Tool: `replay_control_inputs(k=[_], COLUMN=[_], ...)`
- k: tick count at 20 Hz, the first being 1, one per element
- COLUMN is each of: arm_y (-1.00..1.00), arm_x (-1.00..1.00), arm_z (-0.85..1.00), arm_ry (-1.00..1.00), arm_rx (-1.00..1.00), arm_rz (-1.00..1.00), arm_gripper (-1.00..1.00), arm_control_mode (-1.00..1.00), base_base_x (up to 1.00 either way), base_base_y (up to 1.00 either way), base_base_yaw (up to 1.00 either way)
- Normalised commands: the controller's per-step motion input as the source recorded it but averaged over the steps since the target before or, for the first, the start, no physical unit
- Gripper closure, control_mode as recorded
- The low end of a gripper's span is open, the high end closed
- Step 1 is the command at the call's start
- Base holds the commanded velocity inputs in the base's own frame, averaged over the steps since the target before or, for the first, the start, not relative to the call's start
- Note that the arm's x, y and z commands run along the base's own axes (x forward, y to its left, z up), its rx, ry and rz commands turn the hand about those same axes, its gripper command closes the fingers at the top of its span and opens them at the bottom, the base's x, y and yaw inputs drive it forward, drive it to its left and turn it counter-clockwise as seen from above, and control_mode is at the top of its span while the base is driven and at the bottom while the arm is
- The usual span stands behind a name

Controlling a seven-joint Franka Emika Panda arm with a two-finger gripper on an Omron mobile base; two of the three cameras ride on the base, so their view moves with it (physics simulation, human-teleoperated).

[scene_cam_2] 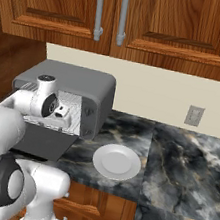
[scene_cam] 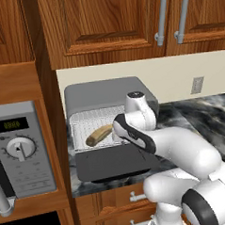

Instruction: Pull the toaster oven rack outwards. Pick up the baguette from the plate and place it on the toaster oven rack. Close the toaster oven door fully and set the temperature to the lowest setting.

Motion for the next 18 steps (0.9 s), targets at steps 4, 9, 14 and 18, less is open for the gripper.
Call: replay_control_inputs(k=[4, 9, 14, 18], arm_y=[0.0, 0.01, 0.0, 0.0], arm_x=[0.17, 0.21, 0.16, 0.31], arm_z=[-0.62, -0.42, 0.14, 0.15], arm_ry=[-0.32, -0.34, -0.2, -0.06], arm_rx=[-0.03, -0.01, -0.01, 0.0], arm_rz=[0.0, 0.0, 0.0, 0.0], arm_gripper=[-1.0, -1.0, -1.0, -1.0], arm_control_mode=[-1.0, -1.0, -1.0, -1.0], base_base_x=[0.0, 0.0, 0.0, 0.0], base_base_y=[0.0, 0.0, 0.0, 0.0], base_base_yaw=[0.0, 0.0, 0.0, 0.0])
